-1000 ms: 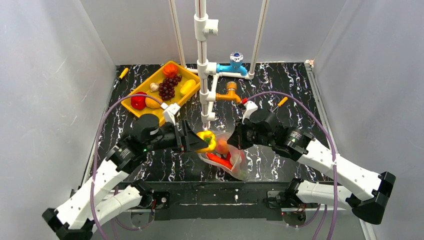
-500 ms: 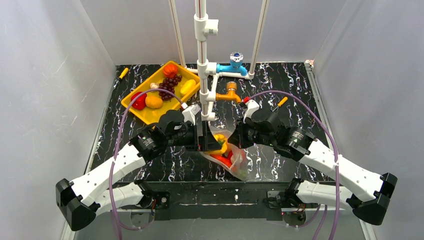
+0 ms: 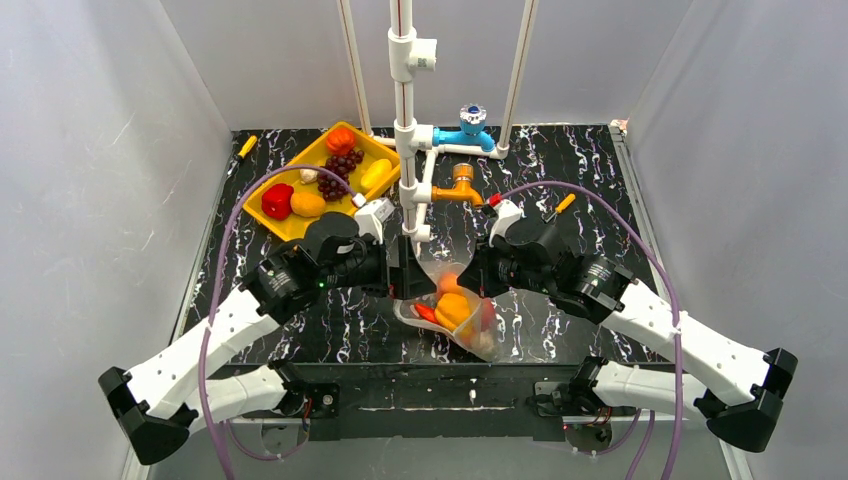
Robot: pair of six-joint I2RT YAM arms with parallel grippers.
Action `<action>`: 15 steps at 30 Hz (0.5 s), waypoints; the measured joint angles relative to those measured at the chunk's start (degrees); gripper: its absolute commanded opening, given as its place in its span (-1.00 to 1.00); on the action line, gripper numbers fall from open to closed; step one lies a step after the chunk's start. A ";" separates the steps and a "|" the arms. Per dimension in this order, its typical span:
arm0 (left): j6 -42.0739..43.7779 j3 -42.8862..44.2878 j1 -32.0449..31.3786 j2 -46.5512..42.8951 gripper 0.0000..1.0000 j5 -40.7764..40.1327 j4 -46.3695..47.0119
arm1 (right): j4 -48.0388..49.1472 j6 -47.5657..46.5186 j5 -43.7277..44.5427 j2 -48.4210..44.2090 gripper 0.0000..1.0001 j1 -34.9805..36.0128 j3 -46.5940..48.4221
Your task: Place the food in the zip-top bag and seal the zipper
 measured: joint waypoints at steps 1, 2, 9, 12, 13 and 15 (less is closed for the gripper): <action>0.51 0.93 0.00 -0.15 0.96 -0.80 -1.21 | -0.05 0.00 0.05 -0.11 -0.97 0.00 0.00; 1.20 2.46 0.00 -0.18 0.96 -2.22 -3.25 | -0.14 0.00 0.08 -0.19 -0.97 0.00 0.00; 5.16 11.93 0.00 0.59 0.97 -11.09 -15.74 | -0.56 -0.02 0.24 -0.41 -0.97 0.00 0.00; 6.87 13.78 0.00 0.15 0.96 -16.19 -19.74 | -0.61 -0.03 0.27 -0.47 -0.97 0.00 0.00; 7.25 13.94 0.00 -0.19 0.96 -17.92 -20.61 | -0.66 -0.05 0.27 -0.47 -0.97 0.00 0.00; 7.67 13.97 0.00 -1.22 0.97 -21.99 -22.41 | -0.74 -0.07 0.27 -0.48 -0.97 0.00 0.00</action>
